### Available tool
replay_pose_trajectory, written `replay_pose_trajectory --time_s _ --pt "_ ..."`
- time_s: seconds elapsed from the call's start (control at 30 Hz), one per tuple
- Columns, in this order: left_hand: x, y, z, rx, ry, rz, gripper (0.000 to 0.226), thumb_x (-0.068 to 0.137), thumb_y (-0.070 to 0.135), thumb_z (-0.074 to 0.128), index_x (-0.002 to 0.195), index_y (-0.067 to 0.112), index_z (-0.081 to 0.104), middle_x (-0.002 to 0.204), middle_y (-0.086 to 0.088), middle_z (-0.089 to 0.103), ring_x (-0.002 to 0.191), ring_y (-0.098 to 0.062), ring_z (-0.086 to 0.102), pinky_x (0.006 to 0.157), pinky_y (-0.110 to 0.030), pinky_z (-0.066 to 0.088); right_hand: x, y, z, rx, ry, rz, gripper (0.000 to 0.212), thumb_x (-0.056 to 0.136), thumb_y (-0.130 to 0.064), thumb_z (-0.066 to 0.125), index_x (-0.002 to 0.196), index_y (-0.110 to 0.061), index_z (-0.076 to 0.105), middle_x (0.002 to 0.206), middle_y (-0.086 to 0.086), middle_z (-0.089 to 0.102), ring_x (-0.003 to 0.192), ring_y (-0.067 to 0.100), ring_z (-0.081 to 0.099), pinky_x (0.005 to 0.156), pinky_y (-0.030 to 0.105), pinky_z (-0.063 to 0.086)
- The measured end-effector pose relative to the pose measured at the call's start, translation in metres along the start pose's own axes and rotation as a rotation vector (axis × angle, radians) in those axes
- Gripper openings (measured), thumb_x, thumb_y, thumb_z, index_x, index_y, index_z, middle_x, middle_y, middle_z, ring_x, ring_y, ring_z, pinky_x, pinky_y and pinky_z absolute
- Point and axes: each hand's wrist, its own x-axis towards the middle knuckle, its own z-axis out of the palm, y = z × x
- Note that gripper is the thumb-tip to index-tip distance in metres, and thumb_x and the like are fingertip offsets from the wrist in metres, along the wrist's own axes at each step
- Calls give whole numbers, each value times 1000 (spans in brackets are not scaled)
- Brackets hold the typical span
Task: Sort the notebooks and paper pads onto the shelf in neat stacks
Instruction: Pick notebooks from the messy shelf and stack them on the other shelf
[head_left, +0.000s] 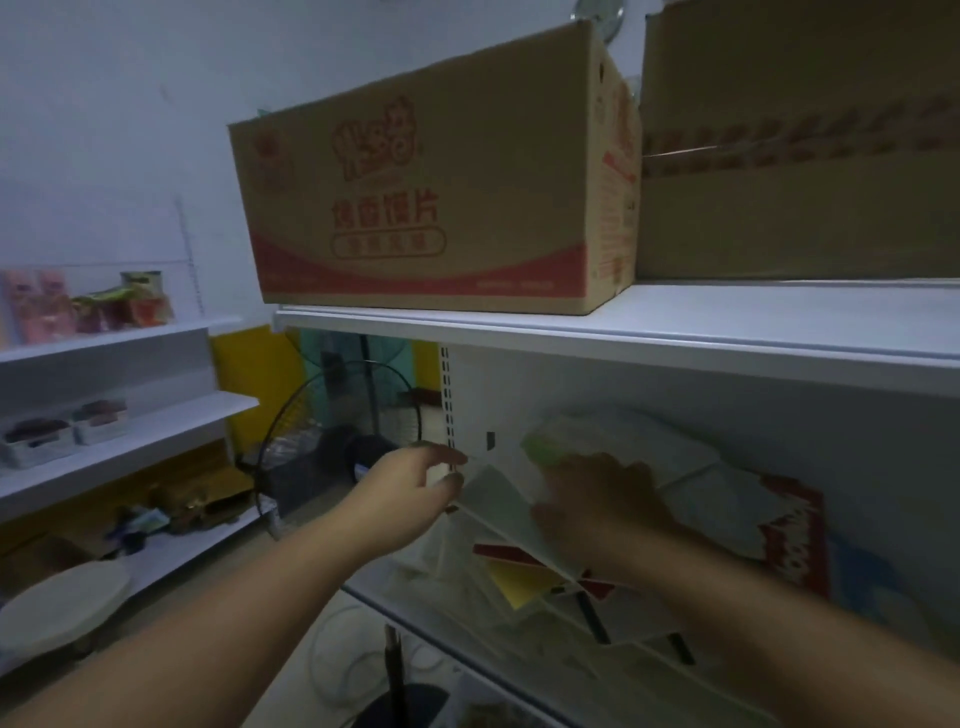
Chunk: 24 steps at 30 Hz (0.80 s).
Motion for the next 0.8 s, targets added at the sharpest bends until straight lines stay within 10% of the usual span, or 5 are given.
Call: replay_pose_trajectory --time_s 0.07,0.27,0.5,0.63,0.8 --pt "15 -3 1 -180 52 11 29 94 23 49 117 18 65 110 7 64 101 -10 58 89 -25 46 -4 -2 -5 6 -50 26 19 98 -26 36 104 -19 53 97 -1 54 95 17 52 62 22 32" --pt "40 -18 -18 -1052 -206 -294 24 98 14 45 107 -1 62 77 -13 67 64 -23 64 51 -26 54 -15 -6 -19 -34 205 202 25 96 -16 39 115 -21 53 122 0 56 108 18 54 73 23 34" --pt "43 -40 -23 -1525 -934 -353 47 90 38 49 116 0 61 114 -23 65 86 -34 69 71 -39 59 -37 -46 -4 -165 721 -277 22 81 -20 56 86 -8 74 88 7 73 76 22 70 69 27 54" --pt "34 -49 -5 -1362 -802 -283 32 86 -3 43 113 1 60 103 -21 70 81 -30 70 65 -35 57 -51 -67 15 -183 574 -328 32 98 -29 42 100 -15 71 110 3 70 104 22 63 88 33 50" --pt "35 -68 -14 -1331 -434 -367 30 84 -2 45 111 9 54 82 -15 62 65 -30 59 42 -27 51 -66 -54 12 -18 191 288 83 80 -80 14 147 -32 23 158 -8 9 145 13 9 119 38 15"
